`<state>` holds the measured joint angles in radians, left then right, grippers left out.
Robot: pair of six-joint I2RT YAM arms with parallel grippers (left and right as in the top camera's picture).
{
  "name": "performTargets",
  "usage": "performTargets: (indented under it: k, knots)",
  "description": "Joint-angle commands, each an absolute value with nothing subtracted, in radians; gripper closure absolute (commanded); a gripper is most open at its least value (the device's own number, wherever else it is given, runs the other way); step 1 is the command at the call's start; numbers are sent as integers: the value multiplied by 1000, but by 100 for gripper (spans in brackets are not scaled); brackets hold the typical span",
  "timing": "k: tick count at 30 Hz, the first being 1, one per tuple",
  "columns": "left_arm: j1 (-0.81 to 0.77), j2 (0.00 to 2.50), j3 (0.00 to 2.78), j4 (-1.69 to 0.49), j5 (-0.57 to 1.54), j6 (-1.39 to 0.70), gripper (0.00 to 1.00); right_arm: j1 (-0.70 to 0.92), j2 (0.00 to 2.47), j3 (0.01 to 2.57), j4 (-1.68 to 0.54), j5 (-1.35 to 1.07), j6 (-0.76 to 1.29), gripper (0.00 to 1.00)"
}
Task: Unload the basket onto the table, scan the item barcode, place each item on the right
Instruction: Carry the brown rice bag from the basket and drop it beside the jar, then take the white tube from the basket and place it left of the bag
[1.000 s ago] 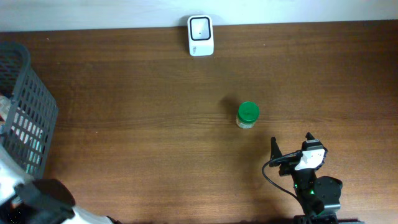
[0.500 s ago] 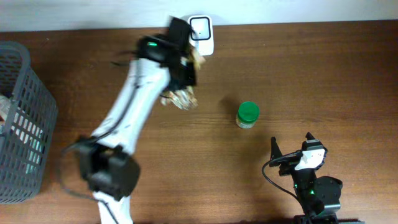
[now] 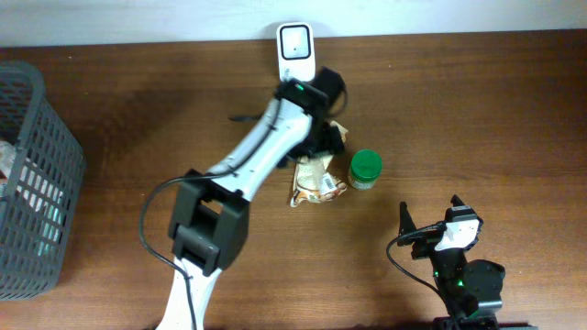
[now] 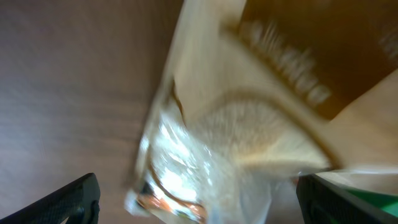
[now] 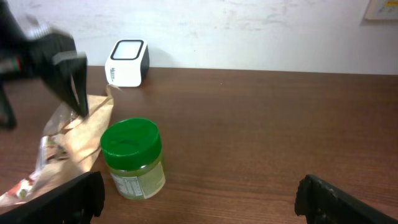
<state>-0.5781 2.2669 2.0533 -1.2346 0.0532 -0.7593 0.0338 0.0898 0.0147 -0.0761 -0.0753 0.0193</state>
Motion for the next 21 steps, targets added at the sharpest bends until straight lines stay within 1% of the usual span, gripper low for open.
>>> performTargets:
  k: [1, 2, 4, 5, 6, 7, 9, 11, 12, 15, 17, 19, 21]
  knots:
    - [-459, 2194, 2217, -1249, 86, -603, 1, 39, 84, 11, -81, -73, 22, 2]
    - [-405, 2132, 2311, -1274, 87, -509, 1, 39, 84, 11, -81, -73, 22, 2]
    - [-343, 2051, 2407, -1313, 83, -408, 1, 39, 84, 11, -81, -74, 22, 2]
    - [-305, 2009, 2443, -1341, 56, -391, 1, 39, 84, 11, -81, -73, 22, 2]
    - [-245, 1953, 2470, -1375, -16, -391, 1, 39, 84, 11, -81, -73, 22, 2]
    - [-154, 1884, 2477, -1401, -93, -392, 1, 39, 84, 11, -81, -73, 22, 2]
    - [112, 1779, 2477, -1433, -162, -419, 1, 39, 84, 11, -81, -73, 22, 2]
    - [414, 1761, 2471, -1434, -117, -439, 1, 39, 84, 11, -81, -73, 22, 2]
    - [532, 1771, 2449, -1435, -83, -456, 1, 39, 84, 11, -81, -73, 22, 2]
    - [792, 1845, 2313, -1423, -11, -455, 1, 39, 84, 11, -81, -73, 22, 2]
    - [870, 1932, 2182, -1341, 67, -324, 1, 39, 84, 11, -81, -73, 22, 2]
    - [885, 1999, 2118, -1283, 75, -262, 1, 39, 84, 11, -81, -73, 22, 2]
    - [887, 2090, 2072, -1211, 145, -166, 1, 39, 84, 11, -81, -73, 22, 2]
